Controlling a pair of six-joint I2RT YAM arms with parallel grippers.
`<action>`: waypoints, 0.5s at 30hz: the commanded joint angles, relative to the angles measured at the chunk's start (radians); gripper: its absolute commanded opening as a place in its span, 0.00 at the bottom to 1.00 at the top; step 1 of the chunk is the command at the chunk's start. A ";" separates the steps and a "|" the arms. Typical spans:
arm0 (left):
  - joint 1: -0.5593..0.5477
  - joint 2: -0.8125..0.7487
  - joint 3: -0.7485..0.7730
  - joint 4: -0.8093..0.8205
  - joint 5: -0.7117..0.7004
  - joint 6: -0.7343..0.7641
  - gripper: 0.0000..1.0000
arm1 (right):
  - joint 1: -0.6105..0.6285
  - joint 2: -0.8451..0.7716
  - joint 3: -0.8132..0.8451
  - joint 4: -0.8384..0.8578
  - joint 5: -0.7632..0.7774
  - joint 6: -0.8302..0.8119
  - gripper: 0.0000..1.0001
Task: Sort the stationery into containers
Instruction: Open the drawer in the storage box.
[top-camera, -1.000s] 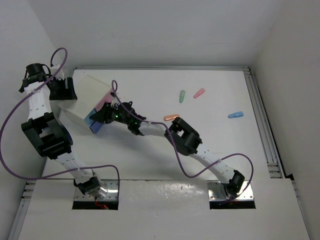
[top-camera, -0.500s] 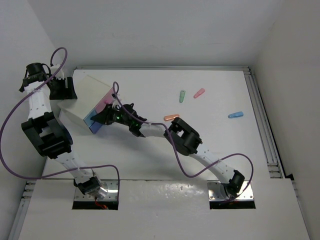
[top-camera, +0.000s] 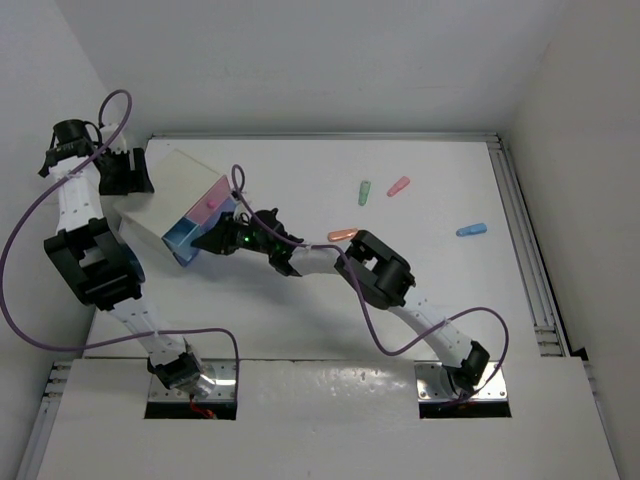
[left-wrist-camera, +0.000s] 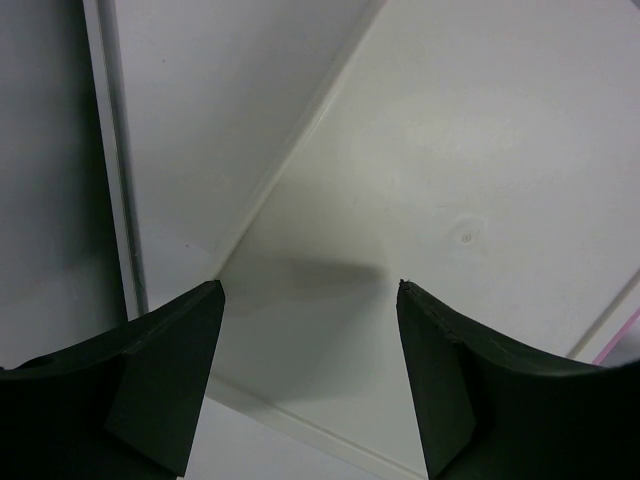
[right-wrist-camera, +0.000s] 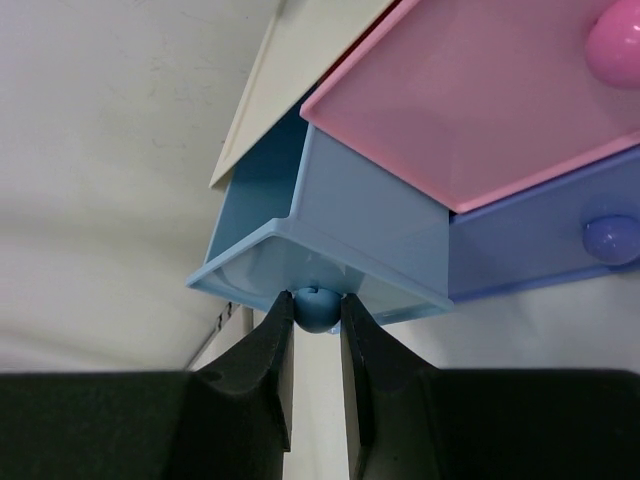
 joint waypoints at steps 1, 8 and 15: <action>0.002 0.030 0.023 0.030 -0.032 -0.004 0.76 | -0.012 -0.086 -0.035 0.075 -0.022 -0.022 0.00; 0.000 0.029 0.007 0.037 -0.023 -0.008 0.76 | -0.029 -0.143 -0.139 0.097 -0.045 -0.034 0.00; -0.001 0.029 0.000 0.043 -0.020 -0.012 0.76 | -0.040 -0.216 -0.244 0.103 -0.076 -0.040 0.00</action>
